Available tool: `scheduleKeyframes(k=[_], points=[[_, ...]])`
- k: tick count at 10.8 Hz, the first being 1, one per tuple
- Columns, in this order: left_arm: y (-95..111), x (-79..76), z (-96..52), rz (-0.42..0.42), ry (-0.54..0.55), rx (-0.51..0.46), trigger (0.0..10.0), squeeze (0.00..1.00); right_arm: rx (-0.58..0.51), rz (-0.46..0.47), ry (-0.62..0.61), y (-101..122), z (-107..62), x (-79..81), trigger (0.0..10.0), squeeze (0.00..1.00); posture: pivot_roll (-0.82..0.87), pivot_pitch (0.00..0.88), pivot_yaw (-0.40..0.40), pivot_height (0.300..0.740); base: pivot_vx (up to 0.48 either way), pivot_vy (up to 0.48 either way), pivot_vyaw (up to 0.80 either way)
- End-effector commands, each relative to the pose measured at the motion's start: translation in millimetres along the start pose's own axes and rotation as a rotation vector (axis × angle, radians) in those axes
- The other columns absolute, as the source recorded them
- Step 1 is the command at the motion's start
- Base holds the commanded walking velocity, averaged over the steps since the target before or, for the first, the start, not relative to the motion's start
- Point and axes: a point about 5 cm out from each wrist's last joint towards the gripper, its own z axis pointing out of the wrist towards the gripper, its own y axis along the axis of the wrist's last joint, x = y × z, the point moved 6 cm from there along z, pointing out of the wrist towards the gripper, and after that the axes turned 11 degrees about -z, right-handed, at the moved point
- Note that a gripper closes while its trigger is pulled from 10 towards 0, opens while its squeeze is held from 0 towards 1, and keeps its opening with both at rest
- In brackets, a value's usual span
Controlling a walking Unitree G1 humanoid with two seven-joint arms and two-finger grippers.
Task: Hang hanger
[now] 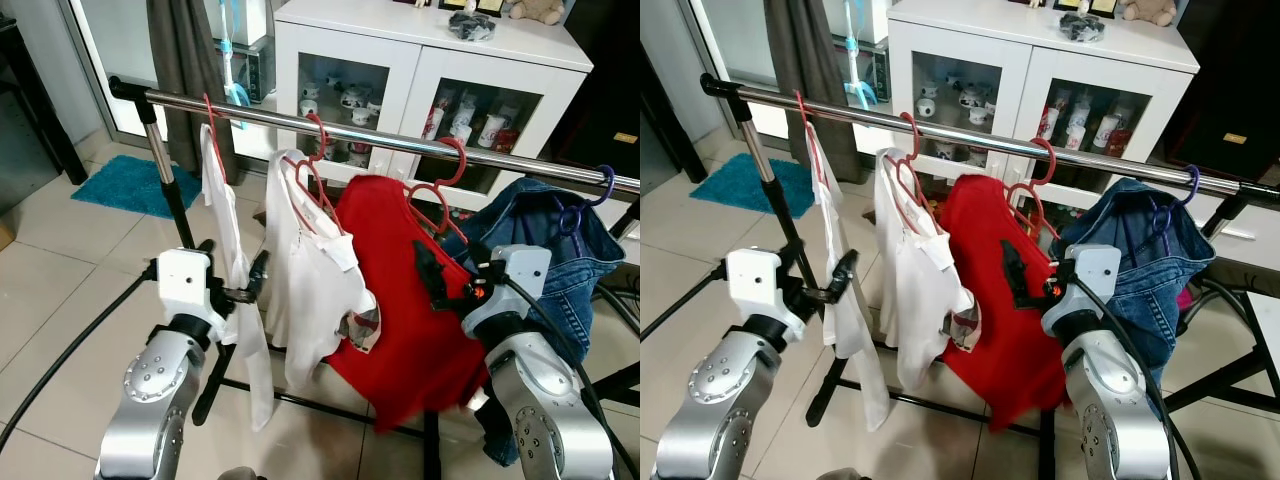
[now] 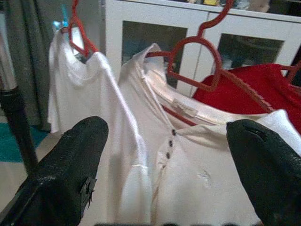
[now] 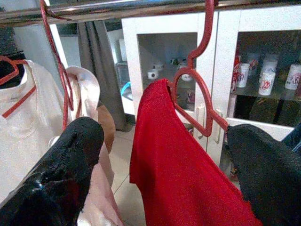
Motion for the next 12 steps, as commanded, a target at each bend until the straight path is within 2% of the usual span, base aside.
scheduleKeyframes(k=[1, 4, 7, 9, 10, 12], points=[[2, -4.3, -1.3, 0.005, -0.021, -0.008, 10.0, 0.64, -0.011, -0.01, 0.0, 3, -1.5, 2.8, 10.0, 1.0, 0.06, 0.0, -0.039, 0.74, 0.0, 0.0, 0.0], [4, 11.1, 5.6, 0.034, 0.014, 0.003, 10.0, 0.64, -0.011, 0.011, -0.022, 9, 7.1, 6.9, 10.0, 1.0, 0.03, 0.0, 0.006, 0.74, 0.0, -0.48, 0.0], [7, -3.1, 18.8, 0.046, -0.044, 0.012, 10.0, 0.65, 0.037, -0.048, -0.025, 4, 10.1, 5.5, 10.0, 1.0, 0.01, 0.0, 0.036, 0.74, 0.0, -0.48, 0.0], [10, 0.6, 24.1, 0.029, -0.03, 0.012, 10.0, 0.65, 0.058, -0.08, 0.011, 4, 12.6, 11.2, 10.0, 1.0, -0.02, 0.0, 0.059, 0.74, 0.0, -0.411, 0.0], [8, 1.8, 28.3, 0.02, -0.044, 0.029, 10.0, 0.65, 0.039, -0.081, 0.019, 10, 16.0, 11.9, 10.0, 1.0, -0.01, 0.0, 0.063, 0.74, 0.0, 0.0, 0.0], [18, -8.7, 28.5, 0.033, -0.146, 0.005, 10.0, 0.65, 0.021, -0.037, 0.032, 16, 25.4, 13.2, 10.0, 1.0, 0.02, 0.0, 0.051, 0.74, 0.0, 0.0, 0.0]])
